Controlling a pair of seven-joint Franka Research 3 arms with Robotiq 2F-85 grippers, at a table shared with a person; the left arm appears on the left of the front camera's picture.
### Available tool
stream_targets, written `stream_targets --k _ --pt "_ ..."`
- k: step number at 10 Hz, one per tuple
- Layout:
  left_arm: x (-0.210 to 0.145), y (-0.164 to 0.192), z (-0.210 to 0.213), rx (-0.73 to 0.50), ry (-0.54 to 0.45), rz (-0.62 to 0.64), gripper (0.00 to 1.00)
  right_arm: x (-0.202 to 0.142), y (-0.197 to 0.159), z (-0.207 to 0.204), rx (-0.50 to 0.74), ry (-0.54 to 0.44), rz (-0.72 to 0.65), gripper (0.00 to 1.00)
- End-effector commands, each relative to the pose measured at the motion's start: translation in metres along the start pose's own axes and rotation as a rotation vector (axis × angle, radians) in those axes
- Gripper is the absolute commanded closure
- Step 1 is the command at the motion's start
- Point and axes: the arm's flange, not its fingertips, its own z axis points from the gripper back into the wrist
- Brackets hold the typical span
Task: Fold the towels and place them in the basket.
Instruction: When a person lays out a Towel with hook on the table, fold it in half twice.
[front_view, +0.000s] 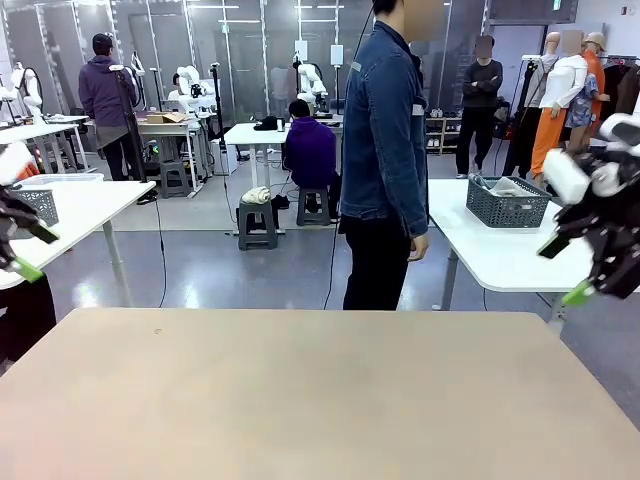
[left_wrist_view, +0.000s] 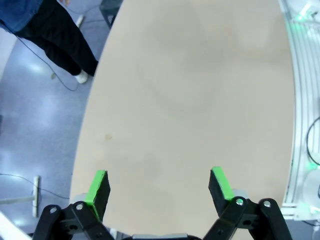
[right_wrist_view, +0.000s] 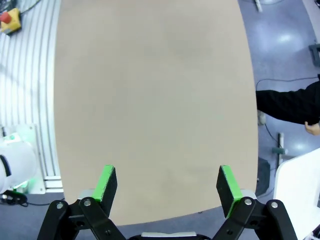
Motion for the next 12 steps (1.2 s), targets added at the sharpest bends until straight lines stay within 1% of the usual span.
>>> stream_targets --k 1,2,3,4,6,7,9,12 --pt "-0.008 0.036 0.051 -0.018 -0.001 -0.042 0.0 -0.013 -0.015 0.059 -0.003 -0.031 0.017 0.0" --pt "-0.013 0.045 0.077 -0.026 -0.007 -0.049 0.0 -0.015 -0.015 0.081 0.008 -0.04 0.01 0.0" --pt "-0.012 0.051 0.103 -0.017 0.002 -0.055 0.0 -0.017 -0.014 0.105 0.008 -0.008 -0.06 0.0" --pt "-0.008 0.055 0.133 0.003 0.012 -0.065 0.0 -0.014 -0.008 0.131 -0.036 0.004 -0.091 0.0" --pt "-0.007 0.061 0.169 0.015 0.009 -0.066 0.0 -0.015 -0.002 0.163 -0.079 -0.01 -0.103 0.0" --pt "-0.008 0.064 0.181 0.001 -0.001 -0.046 0.0 -0.017 0.0 0.172 -0.084 -0.023 -0.122 0.0" --pt "-0.008 0.068 0.2 -0.074 -0.016 -0.034 0.0 -0.018 0.005 0.182 -0.082 -0.04 -0.13 0.0" --pt "-0.011 0.074 0.206 -0.13 -0.055 0.003 0.0 -0.021 0.007 0.189 -0.089 -0.074 -0.147 0.0"
